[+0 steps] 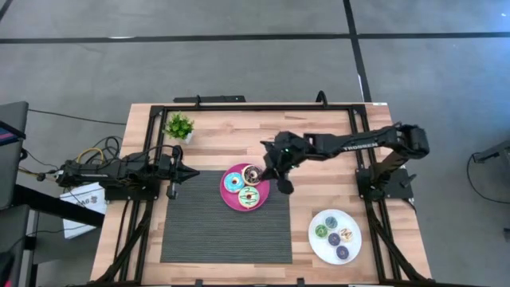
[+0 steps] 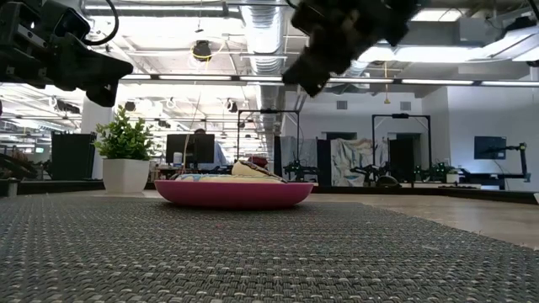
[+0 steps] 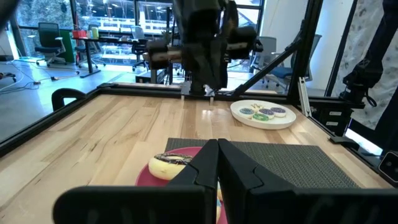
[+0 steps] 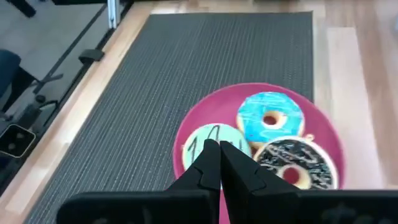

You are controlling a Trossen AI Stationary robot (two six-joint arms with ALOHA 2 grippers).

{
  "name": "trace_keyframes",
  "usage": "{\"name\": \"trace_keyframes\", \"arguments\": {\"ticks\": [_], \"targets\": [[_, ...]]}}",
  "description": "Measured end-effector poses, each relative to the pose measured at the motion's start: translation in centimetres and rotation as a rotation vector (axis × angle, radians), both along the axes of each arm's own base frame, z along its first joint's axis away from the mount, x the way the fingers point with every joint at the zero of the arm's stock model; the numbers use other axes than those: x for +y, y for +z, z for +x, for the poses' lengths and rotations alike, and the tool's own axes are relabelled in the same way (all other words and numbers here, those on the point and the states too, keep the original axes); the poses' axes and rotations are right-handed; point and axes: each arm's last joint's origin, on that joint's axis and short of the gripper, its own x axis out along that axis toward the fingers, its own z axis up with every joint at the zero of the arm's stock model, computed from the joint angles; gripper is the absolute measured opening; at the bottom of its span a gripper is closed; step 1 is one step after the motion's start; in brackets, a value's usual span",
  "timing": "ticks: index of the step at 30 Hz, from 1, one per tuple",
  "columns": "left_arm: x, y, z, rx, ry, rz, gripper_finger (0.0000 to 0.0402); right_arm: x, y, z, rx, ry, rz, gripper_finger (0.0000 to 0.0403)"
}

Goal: Pick & Place donuts
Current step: Return to Home Position

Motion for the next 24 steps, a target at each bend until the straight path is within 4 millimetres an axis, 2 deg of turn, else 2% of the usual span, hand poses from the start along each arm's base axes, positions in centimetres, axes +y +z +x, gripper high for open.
{"name": "trace_keyframes", "arguments": {"ticks": [5, 11, 19, 24], "targets": [[0.0, 0.0, 0.0, 0.000, 0.000, 0.000, 0.0000, 0.7, -2.4, -2.9, 0.018, -0.059, 0.010, 0.0000], [0.0, 0.0, 0.0, 0.001, -0.001, 0.000, 0.0000, 1.2, -4.0, -7.2, -0.058, -0.177, 0.033, 0.0000], [0.0, 0.0, 0.0, 0.001, -0.001, 0.000, 0.0000, 1.0, -5.2, -12.8, -0.100, -0.353, 0.044, 0.0000], [0.0, 0.0, 0.0, 0.000, -0.001, 0.000, 0.0000, 1.0, -5.4, -15.3, -0.169, -0.370, 0.043, 0.0000]]}}
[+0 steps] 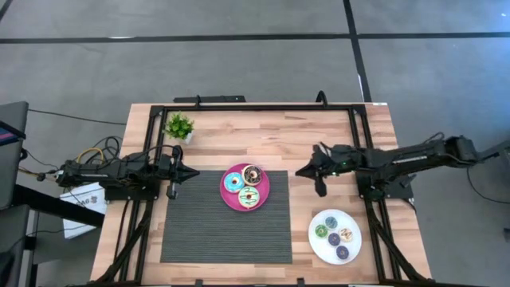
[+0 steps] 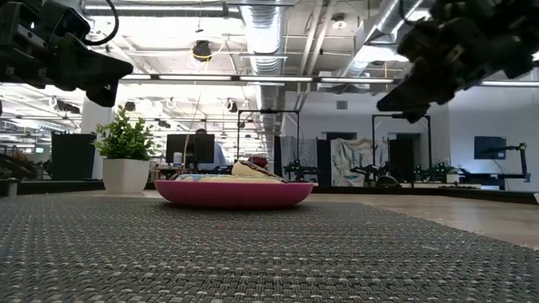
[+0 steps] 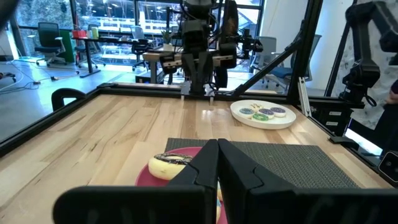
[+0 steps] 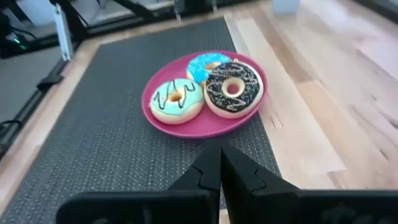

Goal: Pick & Place donuts
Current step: Return to Home Position

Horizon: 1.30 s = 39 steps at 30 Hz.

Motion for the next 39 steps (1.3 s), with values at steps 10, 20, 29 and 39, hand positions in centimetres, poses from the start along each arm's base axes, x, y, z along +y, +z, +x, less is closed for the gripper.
{"name": "trace_keyframes", "arguments": {"ticks": [10, 20, 29, 39], "targets": [[0.0, 0.0, 0.0, 0.000, 0.000, 0.000, 0.0000, 0.1, 0.0, -3.6, -0.152, -0.017, -0.012, 0.0000], [0.0, 0.0, 0.0, 0.000, 0.000, 0.000, 0.0000, 0.0, 0.8, -6.2, -0.322, -0.072, -0.034, 0.0000], [0.0, 0.0, 0.0, 0.000, 0.000, 0.000, 0.0000, 0.1, 1.4, -8.2, -0.393, -0.071, -0.043, 0.0000], [0.0, 0.0, 0.0, 0.001, 0.000, 0.000, 0.0000, 0.2, 1.5, -10.1, -0.432, -0.062, -0.098, 0.0000]]}}
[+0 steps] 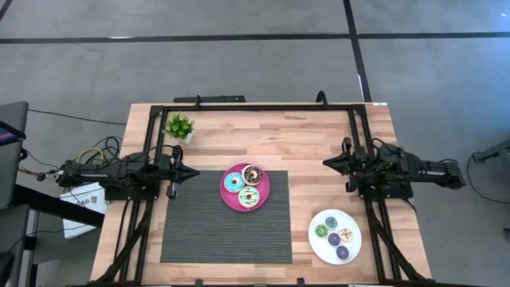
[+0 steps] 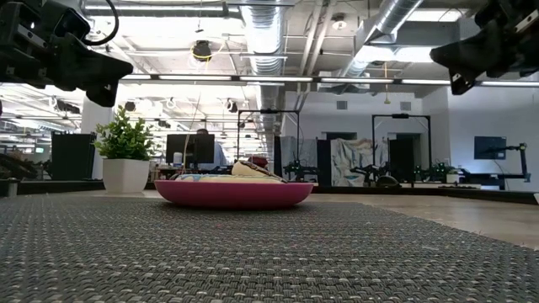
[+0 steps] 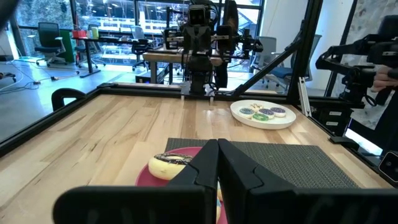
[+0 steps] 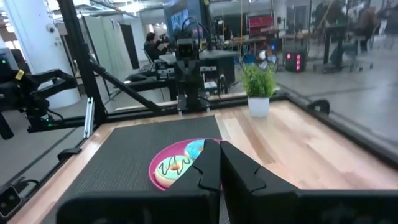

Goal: Pick & Place donuts
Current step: Return to Home Position

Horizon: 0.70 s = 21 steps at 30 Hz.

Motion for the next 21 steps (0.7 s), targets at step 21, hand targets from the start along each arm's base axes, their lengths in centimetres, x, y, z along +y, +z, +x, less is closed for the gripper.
{"name": "trace_keyframes", "arguments": {"ticks": [21], "targets": [[0.0, 0.0, 0.0, -0.001, 0.000, 0.000, 0.0000, -0.1, -3.4, 0.9, -0.018, -0.015, -0.096, 0.0000]]}}
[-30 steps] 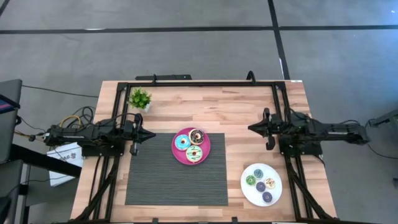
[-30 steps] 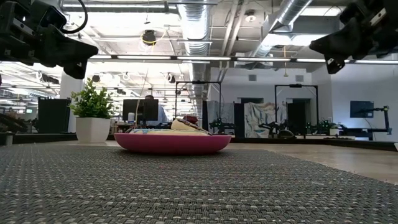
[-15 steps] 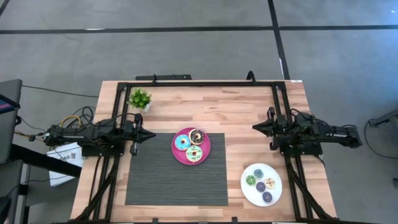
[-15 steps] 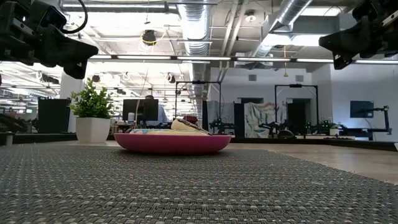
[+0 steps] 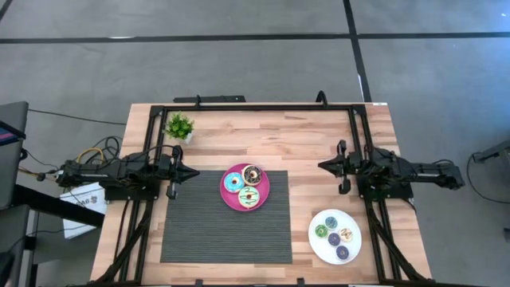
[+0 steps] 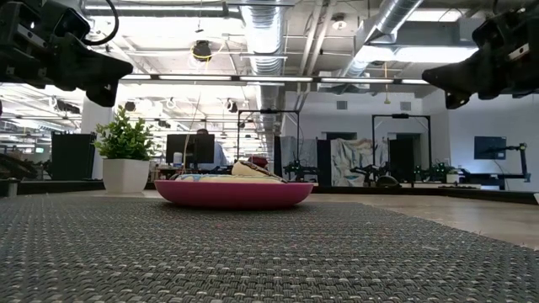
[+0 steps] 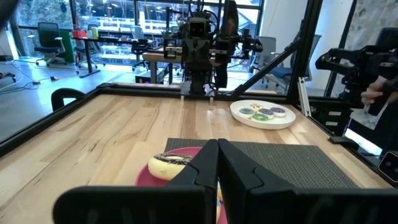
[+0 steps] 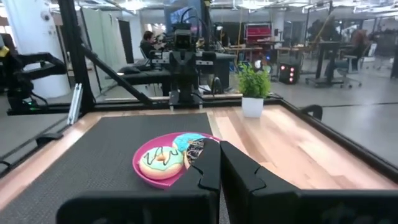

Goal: Pick & Place donuts
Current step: Return to Home Position

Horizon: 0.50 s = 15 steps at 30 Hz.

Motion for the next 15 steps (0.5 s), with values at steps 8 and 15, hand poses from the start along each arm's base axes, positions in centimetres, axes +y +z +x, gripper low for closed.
{"name": "trace_keyframes", "arguments": {"ticks": [8, 15], "targets": [[0.00, -0.01, 0.00, 0.000, 0.000, 0.000, 0.0000, -0.01, -0.02, 0.01, 0.003, -0.003, -0.007, 0.0000], [0.00, -0.01, 0.00, 0.000, 0.001, 0.000, 0.0000, -0.01, -0.02, 0.01, 0.004, -0.003, -0.007, 0.0000]]}}
